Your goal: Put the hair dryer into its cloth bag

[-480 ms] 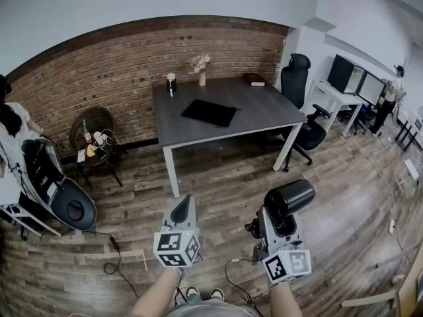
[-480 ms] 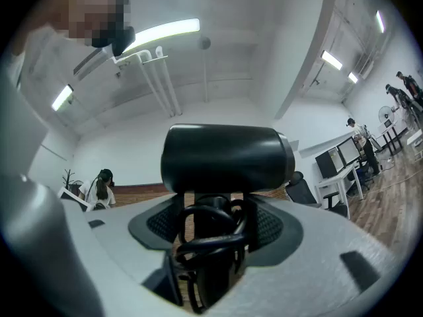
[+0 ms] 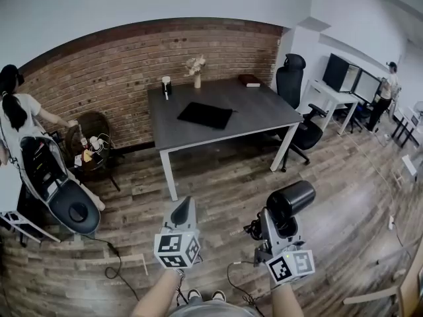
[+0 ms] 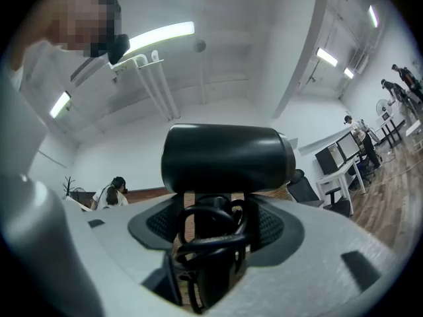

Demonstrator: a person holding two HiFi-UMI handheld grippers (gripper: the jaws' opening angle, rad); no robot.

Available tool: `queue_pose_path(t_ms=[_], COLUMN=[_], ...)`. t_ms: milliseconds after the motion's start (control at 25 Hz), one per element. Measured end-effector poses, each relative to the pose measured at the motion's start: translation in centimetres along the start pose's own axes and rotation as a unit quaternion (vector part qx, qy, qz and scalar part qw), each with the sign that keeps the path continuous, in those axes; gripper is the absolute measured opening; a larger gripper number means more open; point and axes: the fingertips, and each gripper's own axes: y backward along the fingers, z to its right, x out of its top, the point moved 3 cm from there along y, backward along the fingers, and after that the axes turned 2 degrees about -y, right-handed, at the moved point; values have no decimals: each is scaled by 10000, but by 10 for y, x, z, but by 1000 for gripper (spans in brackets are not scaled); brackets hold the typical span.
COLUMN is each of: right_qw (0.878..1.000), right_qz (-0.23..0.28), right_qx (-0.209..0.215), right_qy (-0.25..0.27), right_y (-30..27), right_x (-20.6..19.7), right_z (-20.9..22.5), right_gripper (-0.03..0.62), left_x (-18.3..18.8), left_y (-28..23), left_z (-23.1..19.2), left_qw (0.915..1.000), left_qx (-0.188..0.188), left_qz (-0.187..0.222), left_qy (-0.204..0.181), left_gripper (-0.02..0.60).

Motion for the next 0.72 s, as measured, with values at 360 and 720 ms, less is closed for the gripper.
queue_pose_path(t_ms=[360, 720], right_qw=[9998, 9987], right_qz=[-92, -202], right_qx=[-132, -464], right_qy=[-95, -59], right_y=[-11, -15], right_x=[-11, -32], right_z=[-11, -11], right_gripper=[284, 284], left_x=[4, -6], left_y=[-7, -20], left_z=[-31, -61], left_qw=[9999, 9995], left_qx=[-85, -225], left_qz=[-83, -174], left_qy=[-114, -160], left_gripper=[5, 6])
